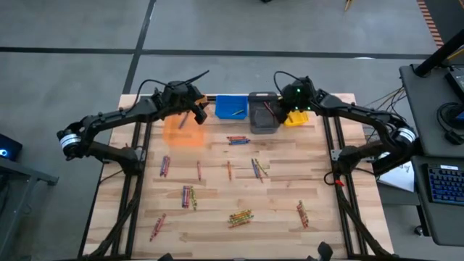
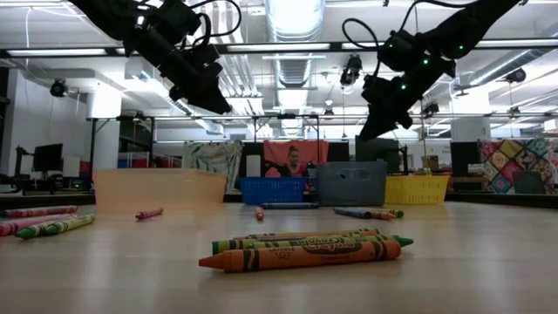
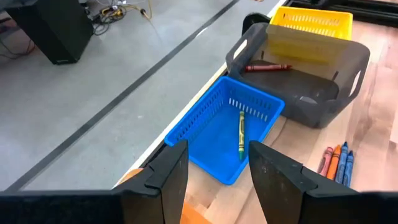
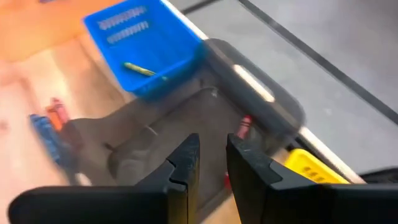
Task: Sort crayons
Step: Put the orange crayon into the yellow bin
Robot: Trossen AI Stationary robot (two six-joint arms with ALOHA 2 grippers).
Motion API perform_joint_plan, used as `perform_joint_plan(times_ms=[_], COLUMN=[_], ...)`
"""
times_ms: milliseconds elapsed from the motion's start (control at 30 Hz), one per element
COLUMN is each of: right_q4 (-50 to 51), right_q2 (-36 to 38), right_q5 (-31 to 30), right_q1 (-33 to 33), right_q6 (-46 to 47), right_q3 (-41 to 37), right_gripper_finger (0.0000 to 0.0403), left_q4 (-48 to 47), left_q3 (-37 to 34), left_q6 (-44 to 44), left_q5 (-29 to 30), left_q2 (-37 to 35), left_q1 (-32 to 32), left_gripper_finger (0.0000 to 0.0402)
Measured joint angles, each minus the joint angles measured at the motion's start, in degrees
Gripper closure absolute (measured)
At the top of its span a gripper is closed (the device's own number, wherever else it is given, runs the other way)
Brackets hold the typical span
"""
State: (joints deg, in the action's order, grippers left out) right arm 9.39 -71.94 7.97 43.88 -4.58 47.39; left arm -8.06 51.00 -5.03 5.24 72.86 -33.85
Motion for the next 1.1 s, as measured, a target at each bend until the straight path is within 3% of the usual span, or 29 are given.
perform_joint_plan(times_ms=[567, 933, 1100], right_q4=[-1.2, -2.8, -4.5], right_q2=[1.4, 1.4, 1.5], right_q5=[1.1, 1.3, 1.3], right_q1=[-0.1, -1.0, -2.8], right_q6=[1.3, 4.1, 5.1], right_q3=[-2.8, -2.7, -0.8], right_gripper_finger=[0.0330, 0.0330, 0.0330], left_q4=[2.0, -10.5, -17.3], left_q3=[0.0, 0.1, 3.8], left_q6=[1.3, 10.2, 10.6], left_q5=[0.1, -0.1, -1.7], left_q2=[0.1, 0.1, 0.0], left_q1=[0.1, 1.4, 4.7], left_gripper_finger=[0.0251, 0.0251, 0.0251])
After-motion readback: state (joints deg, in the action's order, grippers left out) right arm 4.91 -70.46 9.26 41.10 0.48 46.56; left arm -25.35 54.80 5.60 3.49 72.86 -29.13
